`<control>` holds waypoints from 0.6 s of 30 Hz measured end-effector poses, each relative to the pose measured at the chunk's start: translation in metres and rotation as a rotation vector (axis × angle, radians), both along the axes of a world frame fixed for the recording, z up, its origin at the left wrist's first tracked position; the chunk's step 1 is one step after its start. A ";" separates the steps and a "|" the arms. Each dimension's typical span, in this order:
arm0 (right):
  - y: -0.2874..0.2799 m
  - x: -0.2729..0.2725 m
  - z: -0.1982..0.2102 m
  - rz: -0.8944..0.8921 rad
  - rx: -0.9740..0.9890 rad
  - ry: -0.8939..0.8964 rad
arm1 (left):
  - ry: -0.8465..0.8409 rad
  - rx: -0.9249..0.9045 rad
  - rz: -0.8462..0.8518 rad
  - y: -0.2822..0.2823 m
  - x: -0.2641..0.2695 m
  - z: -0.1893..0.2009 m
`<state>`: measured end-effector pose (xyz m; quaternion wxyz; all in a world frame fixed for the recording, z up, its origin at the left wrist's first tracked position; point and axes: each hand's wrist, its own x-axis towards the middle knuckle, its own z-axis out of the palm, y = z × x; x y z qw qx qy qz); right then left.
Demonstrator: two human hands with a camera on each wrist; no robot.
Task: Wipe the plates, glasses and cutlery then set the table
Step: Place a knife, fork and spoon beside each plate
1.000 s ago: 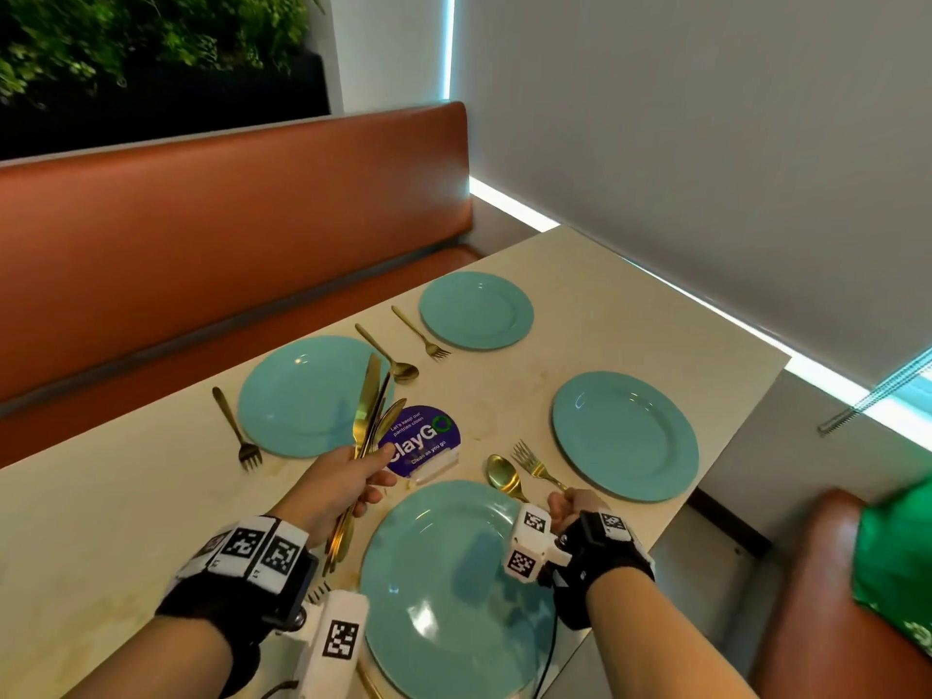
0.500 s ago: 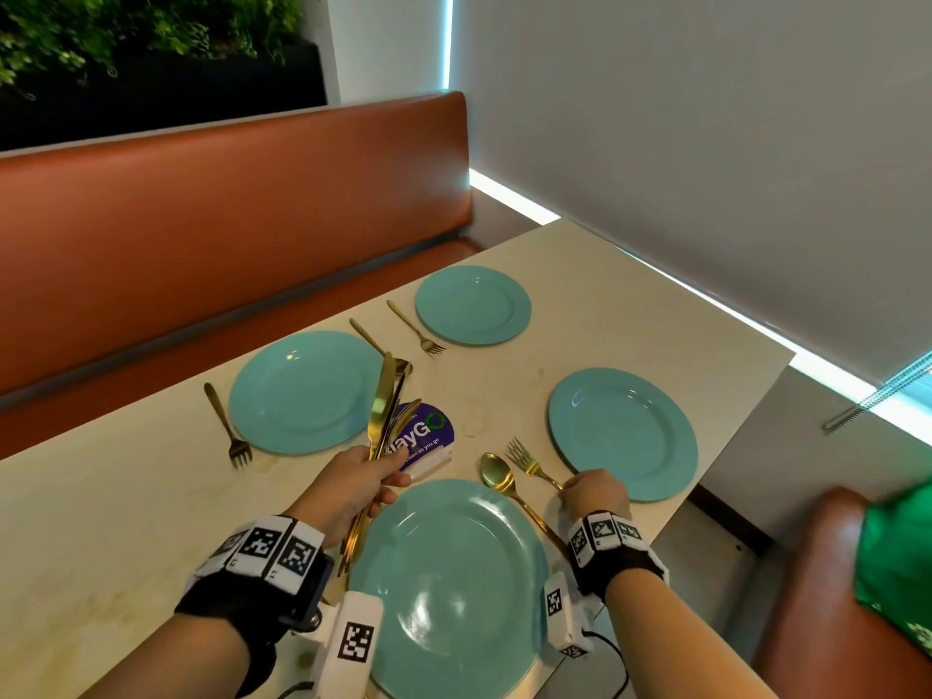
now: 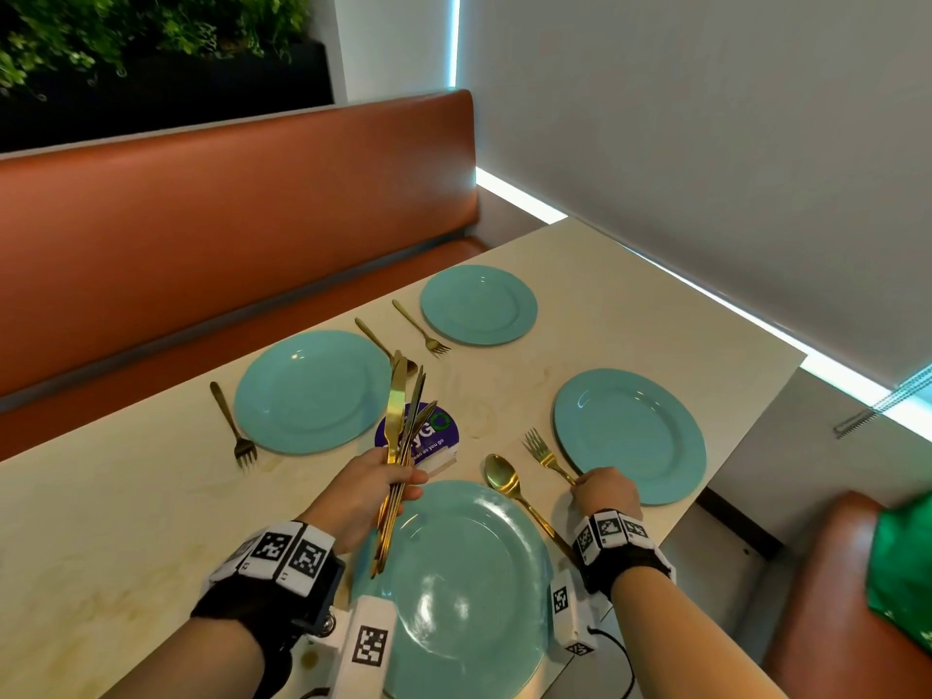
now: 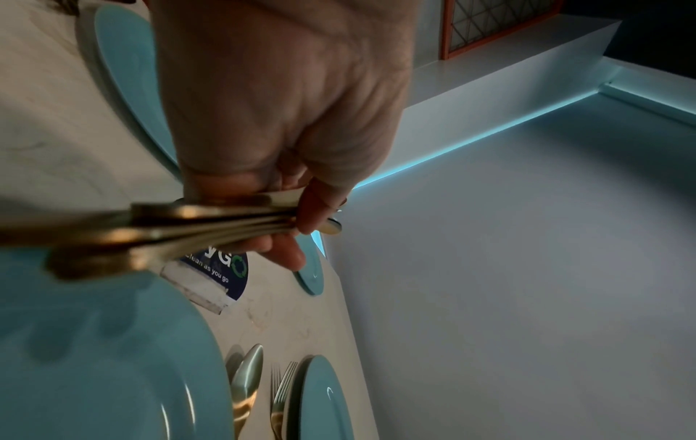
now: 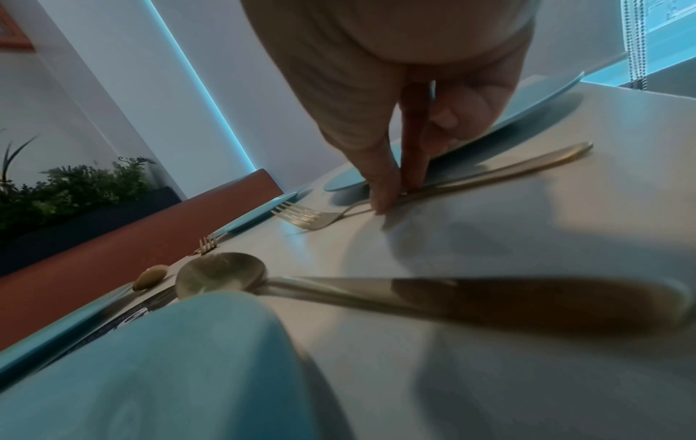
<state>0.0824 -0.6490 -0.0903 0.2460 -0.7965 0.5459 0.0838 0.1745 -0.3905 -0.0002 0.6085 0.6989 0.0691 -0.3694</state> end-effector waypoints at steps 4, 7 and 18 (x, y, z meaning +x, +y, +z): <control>0.008 0.000 0.016 0.033 -0.011 -0.040 | -0.002 -0.022 0.029 0.001 -0.003 0.001; 0.030 0.009 0.042 0.166 0.000 -0.189 | 0.003 -0.046 0.042 0.004 -0.004 0.002; 0.142 0.038 0.115 0.426 0.716 -0.498 | 0.044 -0.208 0.054 0.022 -0.008 0.021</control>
